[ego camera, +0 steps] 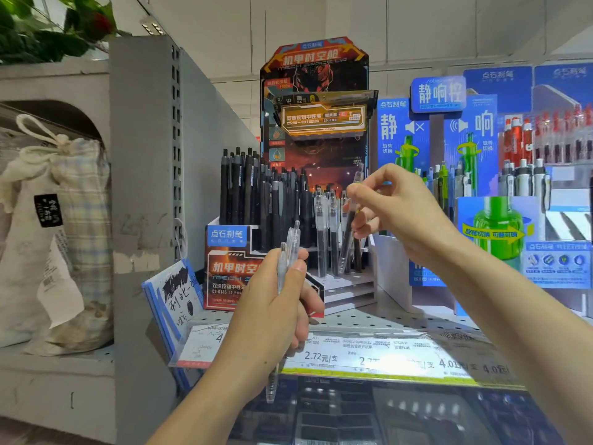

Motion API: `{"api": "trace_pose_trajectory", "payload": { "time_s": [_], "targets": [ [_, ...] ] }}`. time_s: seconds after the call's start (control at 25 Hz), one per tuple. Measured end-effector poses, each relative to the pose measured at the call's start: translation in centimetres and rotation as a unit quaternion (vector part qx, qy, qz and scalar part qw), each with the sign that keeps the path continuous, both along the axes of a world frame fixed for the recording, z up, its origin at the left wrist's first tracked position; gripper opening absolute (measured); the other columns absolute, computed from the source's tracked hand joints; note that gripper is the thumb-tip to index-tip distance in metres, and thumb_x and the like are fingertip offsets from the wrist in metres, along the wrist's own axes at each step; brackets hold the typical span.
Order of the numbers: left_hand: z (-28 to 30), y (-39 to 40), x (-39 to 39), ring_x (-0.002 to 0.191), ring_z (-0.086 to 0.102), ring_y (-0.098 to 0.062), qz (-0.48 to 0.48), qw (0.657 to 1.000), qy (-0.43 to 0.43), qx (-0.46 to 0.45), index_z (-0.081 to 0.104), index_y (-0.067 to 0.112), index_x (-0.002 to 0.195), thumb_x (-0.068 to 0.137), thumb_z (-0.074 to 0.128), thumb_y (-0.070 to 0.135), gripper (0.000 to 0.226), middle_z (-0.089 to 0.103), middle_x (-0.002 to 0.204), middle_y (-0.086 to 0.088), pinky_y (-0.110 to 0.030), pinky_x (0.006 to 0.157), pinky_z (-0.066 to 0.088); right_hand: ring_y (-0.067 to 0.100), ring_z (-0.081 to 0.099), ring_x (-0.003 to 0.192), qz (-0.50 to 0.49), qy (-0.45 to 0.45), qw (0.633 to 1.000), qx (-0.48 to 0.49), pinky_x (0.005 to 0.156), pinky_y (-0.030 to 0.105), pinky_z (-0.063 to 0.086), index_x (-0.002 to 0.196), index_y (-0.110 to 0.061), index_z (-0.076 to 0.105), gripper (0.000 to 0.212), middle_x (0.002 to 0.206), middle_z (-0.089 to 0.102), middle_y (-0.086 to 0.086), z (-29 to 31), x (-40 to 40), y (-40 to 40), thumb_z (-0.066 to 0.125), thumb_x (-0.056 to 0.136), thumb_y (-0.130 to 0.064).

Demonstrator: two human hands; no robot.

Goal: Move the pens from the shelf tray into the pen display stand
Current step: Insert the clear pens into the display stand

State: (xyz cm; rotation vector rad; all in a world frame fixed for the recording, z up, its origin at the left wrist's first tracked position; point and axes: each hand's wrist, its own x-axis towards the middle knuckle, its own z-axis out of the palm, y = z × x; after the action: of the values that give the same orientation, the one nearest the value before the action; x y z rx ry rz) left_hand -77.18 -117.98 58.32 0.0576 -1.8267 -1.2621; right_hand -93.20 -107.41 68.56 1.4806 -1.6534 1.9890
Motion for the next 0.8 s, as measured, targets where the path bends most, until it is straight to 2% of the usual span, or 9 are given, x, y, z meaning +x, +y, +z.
{"api": "trace_pose_trajectory", "payload": {
  "time_s": [0.28,0.48,0.64,0.8],
  "targets": [
    [-0.3,-0.2,0.2,0.044,0.047,-0.015,0.004,1.000,0.004,-0.022,0.059,0.045,0.112,0.105,0.042,0.040,0.018,0.070,0.072,-0.008,-0.032,0.046,0.045,0.025,0.068,0.054,-0.004,0.022,0.999,0.031,0.052,0.038,0.059,0.088,-0.009,0.053,0.022,0.063,0.069,0.003,0.0,-0.4,-1.3,0.073,0.092,-0.017],
    [-0.4,-0.2,0.2,0.044,0.047,-0.016,0.001,1.000,0.000,-0.018,0.059,0.046,0.112,0.105,0.043,0.040,0.019,0.070,0.072,-0.007,-0.030,0.045,0.044,0.024,0.068,0.052,-0.011,0.023,0.999,0.047,0.051,0.038,0.059,0.101,-0.010,0.053,0.025,0.070,0.066,0.011,0.3,-0.4,-1.6,0.075,0.090,-0.012],
    [-0.4,-0.2,0.2,0.044,0.047,-0.016,0.001,1.000,-0.001,-0.016,0.061,0.048,0.108,0.103,0.044,0.042,0.018,0.069,0.071,-0.006,-0.030,0.044,0.044,0.024,0.070,0.054,-0.018,0.047,0.996,0.079,0.052,0.037,0.059,0.096,-0.006,0.057,0.021,0.070,0.066,0.013,0.4,-0.4,-1.4,0.075,0.089,-0.013],
    [-0.4,-0.3,0.2,0.044,0.048,-0.015,-0.001,1.000,-0.001,-0.014,0.061,0.049,0.107,0.102,0.045,0.044,0.017,0.070,0.072,-0.006,-0.033,0.046,0.045,0.023,0.069,0.051,-0.079,0.061,0.995,0.023,0.048,0.033,0.057,0.095,-0.007,0.054,0.023,0.062,0.070,0.005,1.8,-1.1,-0.2,0.075,0.090,-0.016]
  ]
}}
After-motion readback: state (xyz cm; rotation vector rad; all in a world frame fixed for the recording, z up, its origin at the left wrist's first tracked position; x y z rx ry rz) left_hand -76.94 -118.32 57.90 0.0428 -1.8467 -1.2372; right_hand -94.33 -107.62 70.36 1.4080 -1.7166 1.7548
